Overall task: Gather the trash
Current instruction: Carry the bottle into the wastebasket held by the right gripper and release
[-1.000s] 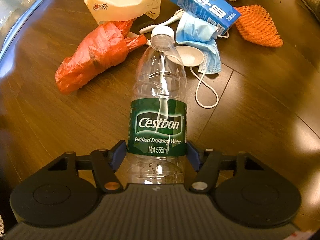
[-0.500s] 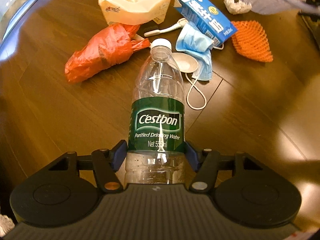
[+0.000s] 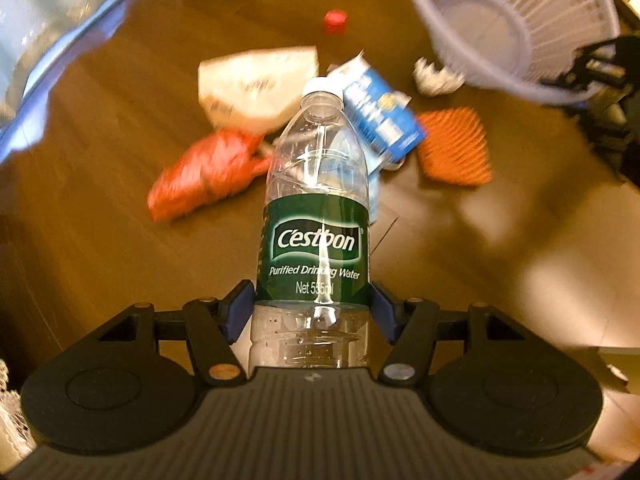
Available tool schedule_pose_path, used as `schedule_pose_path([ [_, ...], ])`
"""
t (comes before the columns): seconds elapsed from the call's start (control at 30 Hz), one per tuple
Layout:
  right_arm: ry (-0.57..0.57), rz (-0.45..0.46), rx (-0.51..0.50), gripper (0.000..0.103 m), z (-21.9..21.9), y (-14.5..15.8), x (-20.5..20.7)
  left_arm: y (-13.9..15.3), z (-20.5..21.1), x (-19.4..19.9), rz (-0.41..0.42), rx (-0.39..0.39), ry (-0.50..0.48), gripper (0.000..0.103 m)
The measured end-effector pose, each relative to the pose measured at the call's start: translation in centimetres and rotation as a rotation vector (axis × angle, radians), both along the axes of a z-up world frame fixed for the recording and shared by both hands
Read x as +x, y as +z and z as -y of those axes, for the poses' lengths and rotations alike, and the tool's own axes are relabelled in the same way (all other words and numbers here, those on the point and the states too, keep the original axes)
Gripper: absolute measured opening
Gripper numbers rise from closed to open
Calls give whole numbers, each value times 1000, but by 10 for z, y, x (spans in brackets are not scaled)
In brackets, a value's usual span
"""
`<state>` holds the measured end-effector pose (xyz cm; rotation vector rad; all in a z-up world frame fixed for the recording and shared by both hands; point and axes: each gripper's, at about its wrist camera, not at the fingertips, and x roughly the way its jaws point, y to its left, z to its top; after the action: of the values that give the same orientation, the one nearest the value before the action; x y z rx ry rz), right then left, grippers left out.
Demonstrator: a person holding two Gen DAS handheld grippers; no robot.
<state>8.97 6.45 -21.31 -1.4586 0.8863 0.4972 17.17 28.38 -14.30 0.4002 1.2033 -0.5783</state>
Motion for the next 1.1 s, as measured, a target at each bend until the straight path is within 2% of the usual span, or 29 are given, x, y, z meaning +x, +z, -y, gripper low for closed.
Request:
schedule_pose_path([
  [0.33, 12, 0, -1, 9, 2, -1, -3, 68, 65, 7, 26, -87, -141, 58],
  [0.6, 10, -3, 6, 9, 4, 2, -4, 85, 131, 15, 26, -136, -280, 58],
  [0.73, 9, -6, 8, 9, 3, 2, -5, 82, 154, 23, 39, -164, -304, 60],
  [0.8, 7, -8, 11, 9, 3, 2, -4, 81, 162, 31, 29, -222, -300, 61],
  [0.87, 3, -8, 16, 9, 3, 3, -4, 82, 165, 37, 44, -244, -286, 62],
  [0.93, 2, -12, 18, 9, 3, 3, -4, 85, 165, 39, 77, -261, -281, 65],
  [1.1, -7, -10, 28, 9, 5, 4, -5, 97, 145, 39, 116, -289, -231, 64],
])
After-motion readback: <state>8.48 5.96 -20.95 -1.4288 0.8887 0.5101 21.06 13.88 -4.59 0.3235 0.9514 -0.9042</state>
